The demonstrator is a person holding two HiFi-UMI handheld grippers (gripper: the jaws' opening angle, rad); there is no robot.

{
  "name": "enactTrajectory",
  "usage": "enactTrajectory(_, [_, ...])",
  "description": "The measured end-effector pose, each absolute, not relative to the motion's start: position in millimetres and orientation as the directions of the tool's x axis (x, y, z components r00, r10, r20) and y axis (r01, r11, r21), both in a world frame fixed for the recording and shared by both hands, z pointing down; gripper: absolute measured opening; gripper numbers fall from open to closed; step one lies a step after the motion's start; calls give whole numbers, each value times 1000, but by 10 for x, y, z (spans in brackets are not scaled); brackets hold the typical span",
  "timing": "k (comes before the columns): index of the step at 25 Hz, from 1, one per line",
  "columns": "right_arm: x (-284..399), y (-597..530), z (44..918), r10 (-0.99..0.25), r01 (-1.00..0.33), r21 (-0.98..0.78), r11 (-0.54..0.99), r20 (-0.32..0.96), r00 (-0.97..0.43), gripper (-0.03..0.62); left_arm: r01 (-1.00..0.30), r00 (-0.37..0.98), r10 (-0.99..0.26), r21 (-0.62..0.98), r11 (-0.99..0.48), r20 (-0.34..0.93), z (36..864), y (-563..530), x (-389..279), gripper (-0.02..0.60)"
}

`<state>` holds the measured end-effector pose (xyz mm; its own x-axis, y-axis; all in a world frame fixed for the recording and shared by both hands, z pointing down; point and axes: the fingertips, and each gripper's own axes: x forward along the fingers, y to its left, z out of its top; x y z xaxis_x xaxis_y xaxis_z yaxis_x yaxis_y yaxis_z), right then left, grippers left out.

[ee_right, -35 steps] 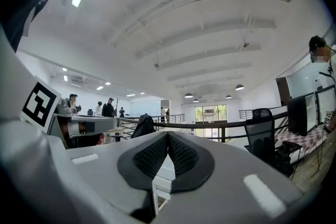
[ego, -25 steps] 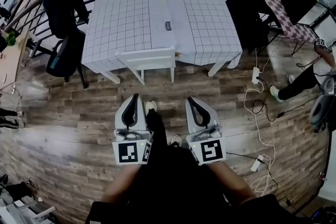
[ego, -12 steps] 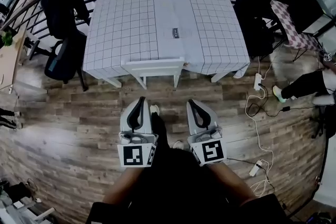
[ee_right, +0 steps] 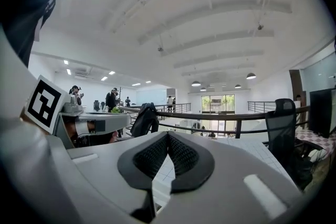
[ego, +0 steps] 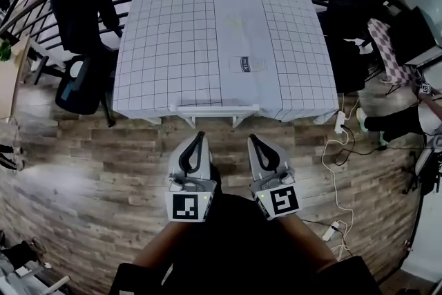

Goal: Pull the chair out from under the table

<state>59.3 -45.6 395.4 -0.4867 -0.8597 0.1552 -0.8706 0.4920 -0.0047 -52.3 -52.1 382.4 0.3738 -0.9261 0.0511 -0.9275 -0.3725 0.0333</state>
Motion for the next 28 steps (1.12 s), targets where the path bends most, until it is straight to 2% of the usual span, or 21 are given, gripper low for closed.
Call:
enactTrajectory(4, [388, -870, 3960, -856, -877, -19, 481, 209, -474, -3, -921, 388, -920, 52, -385, 63, 3730, -909, -687, 9])
enactTrajectory(9, [-108, -1178, 3596, -869, -900, -17, 436, 253, -425, -3, -902, 432, -896, 77, -425, 103, 3435, -1256, -1223, 9])
enactTrajectory(16, [297, -1476, 4214, -876, -900, -17, 435, 223, -427, -3, -894, 448, -887, 49, -445, 112, 4132, -1597, -843, 9])
enactTrajectory(28, [468, -1778, 4216, -853, -884, -63, 463, 241, -464, -3, -907, 418, -894, 21, -420, 160, 4200, -1813, -853, 9])
